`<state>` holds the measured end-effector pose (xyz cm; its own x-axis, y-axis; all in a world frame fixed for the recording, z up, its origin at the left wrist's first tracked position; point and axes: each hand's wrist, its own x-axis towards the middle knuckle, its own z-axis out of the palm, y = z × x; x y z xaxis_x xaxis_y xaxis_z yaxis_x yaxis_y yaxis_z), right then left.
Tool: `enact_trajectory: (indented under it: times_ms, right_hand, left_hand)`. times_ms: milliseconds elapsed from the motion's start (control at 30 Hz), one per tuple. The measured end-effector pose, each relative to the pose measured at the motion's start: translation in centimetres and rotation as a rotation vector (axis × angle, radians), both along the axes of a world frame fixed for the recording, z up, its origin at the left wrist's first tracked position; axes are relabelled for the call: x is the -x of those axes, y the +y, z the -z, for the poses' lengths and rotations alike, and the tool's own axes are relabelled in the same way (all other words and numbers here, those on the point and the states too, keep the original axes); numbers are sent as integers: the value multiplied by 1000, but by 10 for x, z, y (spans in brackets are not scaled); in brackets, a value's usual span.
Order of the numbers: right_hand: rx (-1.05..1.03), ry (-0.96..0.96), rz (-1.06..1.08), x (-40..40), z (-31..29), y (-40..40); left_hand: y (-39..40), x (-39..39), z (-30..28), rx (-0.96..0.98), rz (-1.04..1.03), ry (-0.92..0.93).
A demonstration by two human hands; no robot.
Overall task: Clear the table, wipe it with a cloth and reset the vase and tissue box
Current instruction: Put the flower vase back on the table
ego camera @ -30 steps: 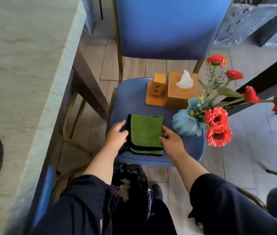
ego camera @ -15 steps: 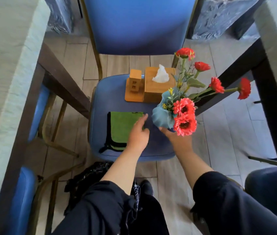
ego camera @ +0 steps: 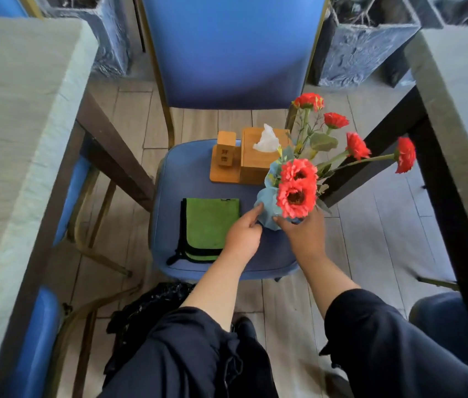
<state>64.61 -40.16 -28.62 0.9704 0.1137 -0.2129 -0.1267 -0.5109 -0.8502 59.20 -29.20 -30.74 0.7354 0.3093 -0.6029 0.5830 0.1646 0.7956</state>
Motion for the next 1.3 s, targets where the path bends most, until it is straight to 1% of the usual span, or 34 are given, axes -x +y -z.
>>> enact_trajectory:
  times_ms: [133, 233, 433, 567, 700, 800, 967, 1167, 1300]
  right_hand:
    - [72, 8, -1, 15, -30, 2]
    - [141, -45, -26, 34, -67, 12]
    - [36, -115, -20, 115, -164, 44]
    - [5, -179, -55, 184, -220, 68]
    - [-29, -211, -114, 245, -261, 99]
    - [-93, -214, -161, 278, -279, 124]
    - [-134, -233, -269, 311, -296, 171]
    - [-138, -223, -433, 346, -314, 237]
    - [-138, -239, -507, 381, -316, 280]
  left_hand:
    - [4, 20, -39, -23, 2, -42]
    - [16, 43, -83, -71, -15, -81]
    - [50, 123, -182, -245, 5, -191]
    - [72, 197, -242, -305, -44, -245]
    - [101, 263, -287, -346, -145, -274]
    - [127, 302, -306, -389, -205, -320]
    - [167, 350, -324, -424, -306, -321]
    - [216, 397, -334, -427, -495, -263]
    - [251, 436, -335, -428, -553, -240]
